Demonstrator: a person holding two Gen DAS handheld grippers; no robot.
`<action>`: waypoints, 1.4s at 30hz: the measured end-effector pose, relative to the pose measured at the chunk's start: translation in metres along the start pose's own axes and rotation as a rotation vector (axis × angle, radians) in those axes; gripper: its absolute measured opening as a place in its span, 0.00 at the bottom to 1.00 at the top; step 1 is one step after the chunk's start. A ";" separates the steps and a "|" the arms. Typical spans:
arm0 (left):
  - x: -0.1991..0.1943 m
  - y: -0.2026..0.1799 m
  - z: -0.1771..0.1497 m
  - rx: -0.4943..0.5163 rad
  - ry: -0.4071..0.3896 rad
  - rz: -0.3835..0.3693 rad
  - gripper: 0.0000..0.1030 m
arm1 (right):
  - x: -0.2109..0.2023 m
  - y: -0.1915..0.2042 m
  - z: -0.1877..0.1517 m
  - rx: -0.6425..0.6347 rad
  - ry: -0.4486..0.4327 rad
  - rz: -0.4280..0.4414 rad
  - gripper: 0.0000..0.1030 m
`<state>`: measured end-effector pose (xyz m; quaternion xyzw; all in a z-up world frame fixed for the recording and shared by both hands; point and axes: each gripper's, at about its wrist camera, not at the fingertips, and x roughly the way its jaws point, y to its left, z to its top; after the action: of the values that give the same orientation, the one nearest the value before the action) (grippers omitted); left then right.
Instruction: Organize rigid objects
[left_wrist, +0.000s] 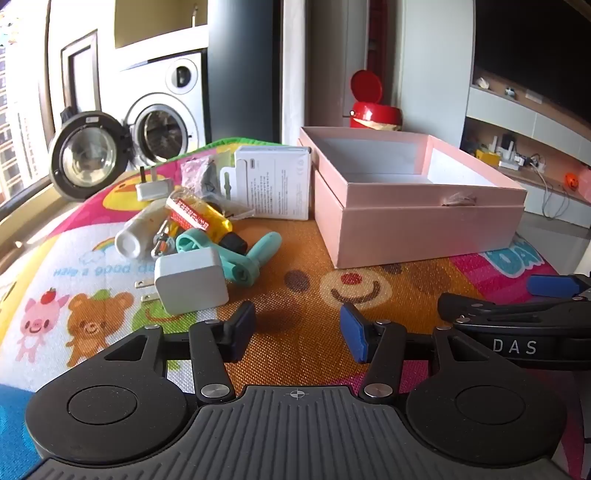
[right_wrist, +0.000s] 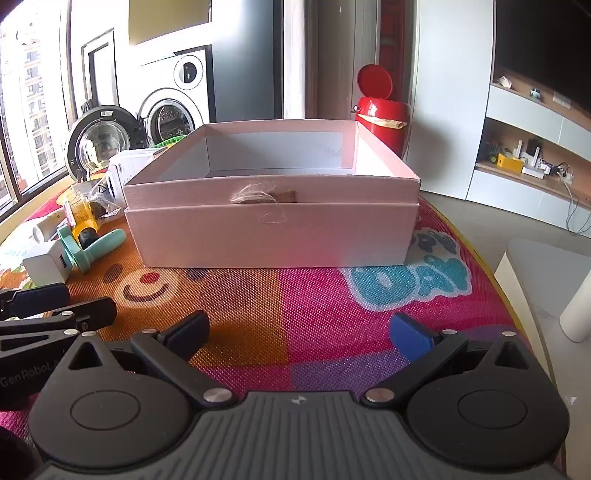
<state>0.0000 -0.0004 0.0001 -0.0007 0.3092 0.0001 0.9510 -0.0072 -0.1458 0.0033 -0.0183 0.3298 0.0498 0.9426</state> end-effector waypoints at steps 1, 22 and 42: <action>0.000 0.001 0.000 -0.016 0.002 -0.012 0.55 | 0.000 0.000 0.000 0.004 0.001 0.003 1.00; -0.002 0.002 -0.001 -0.013 -0.001 -0.009 0.54 | 0.001 0.000 0.000 0.005 0.001 0.003 1.00; 0.000 0.002 0.000 -0.010 0.000 -0.008 0.54 | 0.000 0.000 0.001 0.003 0.002 0.002 1.00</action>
<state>0.0003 0.0017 0.0002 -0.0068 0.3093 -0.0023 0.9509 -0.0064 -0.1453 0.0037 -0.0165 0.3306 0.0501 0.9423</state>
